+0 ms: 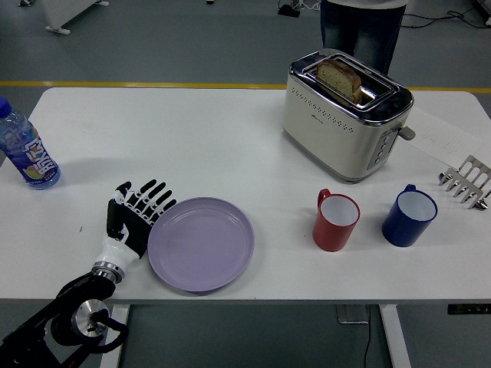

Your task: Push plate across desktop

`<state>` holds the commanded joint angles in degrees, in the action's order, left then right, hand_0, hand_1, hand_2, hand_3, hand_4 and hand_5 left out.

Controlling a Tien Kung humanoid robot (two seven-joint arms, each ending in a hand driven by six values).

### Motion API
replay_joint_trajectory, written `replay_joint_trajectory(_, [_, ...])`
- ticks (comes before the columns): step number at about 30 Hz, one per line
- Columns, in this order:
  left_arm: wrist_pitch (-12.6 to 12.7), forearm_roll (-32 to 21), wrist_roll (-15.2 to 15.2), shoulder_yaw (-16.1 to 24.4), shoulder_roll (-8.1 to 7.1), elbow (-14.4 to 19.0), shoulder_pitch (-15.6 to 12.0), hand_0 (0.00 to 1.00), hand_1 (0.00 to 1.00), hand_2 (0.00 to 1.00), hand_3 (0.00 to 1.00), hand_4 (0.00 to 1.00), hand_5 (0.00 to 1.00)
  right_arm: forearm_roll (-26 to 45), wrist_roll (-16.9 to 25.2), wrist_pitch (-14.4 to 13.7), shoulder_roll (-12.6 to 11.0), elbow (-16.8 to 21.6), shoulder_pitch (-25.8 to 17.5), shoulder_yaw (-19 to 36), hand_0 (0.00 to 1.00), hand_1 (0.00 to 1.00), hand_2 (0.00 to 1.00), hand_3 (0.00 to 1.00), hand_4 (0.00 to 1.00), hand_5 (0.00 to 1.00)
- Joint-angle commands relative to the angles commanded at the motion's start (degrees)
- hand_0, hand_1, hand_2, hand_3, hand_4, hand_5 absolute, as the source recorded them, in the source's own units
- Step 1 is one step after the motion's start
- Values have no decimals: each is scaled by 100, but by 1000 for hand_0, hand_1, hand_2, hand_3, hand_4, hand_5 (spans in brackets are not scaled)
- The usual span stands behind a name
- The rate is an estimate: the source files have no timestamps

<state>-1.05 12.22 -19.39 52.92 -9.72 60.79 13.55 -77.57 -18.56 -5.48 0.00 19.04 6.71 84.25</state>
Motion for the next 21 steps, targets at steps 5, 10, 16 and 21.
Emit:
replay_joint_trajectory(5, [-9, -26, -2, -96, -19, 25, 29, 686, 710, 697, 582, 500, 998, -15, 2, 6, 0, -1, 2, 8, 597, 587, 643, 659, 172, 723])
replay_joint_trajectory(10, [-17, -42, -4, -192, -35, 35, 59, 686, 711, 697, 582, 498, 998, -19, 1, 9, 0, -1, 2, 9, 597, 587, 643, 659, 173, 722])
replay_joint_trajectory(16, [-24, -56, -4, -312, -51, 44, 96, 686, 711, 696, 582, 498, 998, -14, 5, 8, 0, -2, 2, 6, 597, 587, 643, 659, 173, 720])
replay_joint_trajectory(21, [-16, -46, -6, -273, -51, 48, 96, 684, 710, 697, 582, 496, 998, 0, 5, 3, 0, -2, 7, -3, 597, 587, 643, 659, 173, 720])
